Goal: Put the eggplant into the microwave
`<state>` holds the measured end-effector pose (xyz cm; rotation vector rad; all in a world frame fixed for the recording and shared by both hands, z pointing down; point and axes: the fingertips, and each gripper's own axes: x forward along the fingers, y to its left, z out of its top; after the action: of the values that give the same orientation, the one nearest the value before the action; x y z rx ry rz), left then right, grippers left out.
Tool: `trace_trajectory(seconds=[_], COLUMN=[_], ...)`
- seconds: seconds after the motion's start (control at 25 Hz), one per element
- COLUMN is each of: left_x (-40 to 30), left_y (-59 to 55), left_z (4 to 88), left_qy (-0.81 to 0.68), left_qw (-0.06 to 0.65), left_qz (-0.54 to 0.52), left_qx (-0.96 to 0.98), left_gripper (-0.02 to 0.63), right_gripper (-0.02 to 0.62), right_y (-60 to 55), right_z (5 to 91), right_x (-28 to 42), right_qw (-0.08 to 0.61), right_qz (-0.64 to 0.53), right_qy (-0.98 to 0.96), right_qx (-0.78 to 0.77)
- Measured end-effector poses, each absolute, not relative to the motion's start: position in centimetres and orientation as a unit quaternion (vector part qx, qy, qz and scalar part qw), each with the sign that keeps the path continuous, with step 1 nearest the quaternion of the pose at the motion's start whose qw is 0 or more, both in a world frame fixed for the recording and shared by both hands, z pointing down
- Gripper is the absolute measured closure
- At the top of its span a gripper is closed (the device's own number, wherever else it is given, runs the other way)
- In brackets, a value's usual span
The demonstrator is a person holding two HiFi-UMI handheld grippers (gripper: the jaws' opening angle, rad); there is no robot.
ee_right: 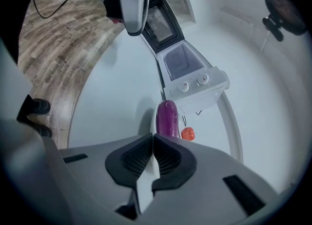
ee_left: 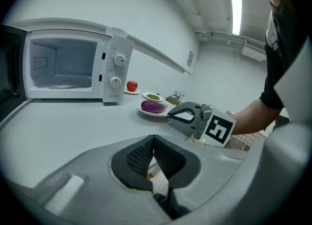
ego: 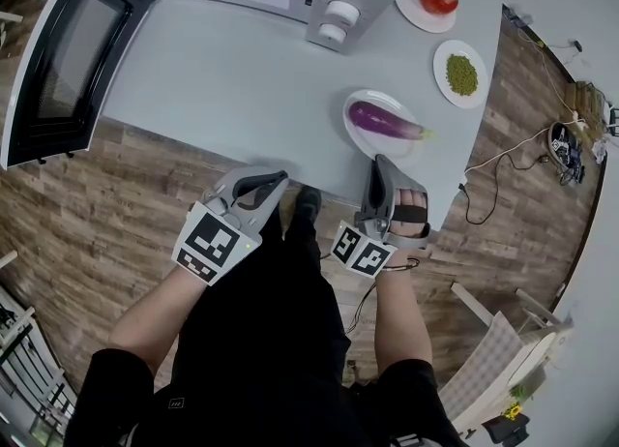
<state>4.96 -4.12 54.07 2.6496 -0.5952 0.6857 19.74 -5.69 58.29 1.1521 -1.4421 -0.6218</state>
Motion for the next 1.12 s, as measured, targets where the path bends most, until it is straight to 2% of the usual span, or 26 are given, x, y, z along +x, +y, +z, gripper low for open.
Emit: trace_trajectory(seconds=[0.52,1.12], left_x=[3.8,-2.0], left_y=[-4.6,-6.5], left_z=[53.1,47.7], left_qy=[-0.217,-0.263], left_qw=[0.16,0.141], left_qz=[0.233,0.207], left_qx=[0.934,0.932], left_gripper=[0.598,0.598], right_gripper=[0.575,0.574], right_y=[-6.3,-7.2], right_z=[54.3,47.5], right_x=[17.1,9.5], right_qw=[0.539,0.514], right_qz=[-0.304,-0.36], right_qy=[-0.612,-0.633], right_qx=[0.493,0.453])
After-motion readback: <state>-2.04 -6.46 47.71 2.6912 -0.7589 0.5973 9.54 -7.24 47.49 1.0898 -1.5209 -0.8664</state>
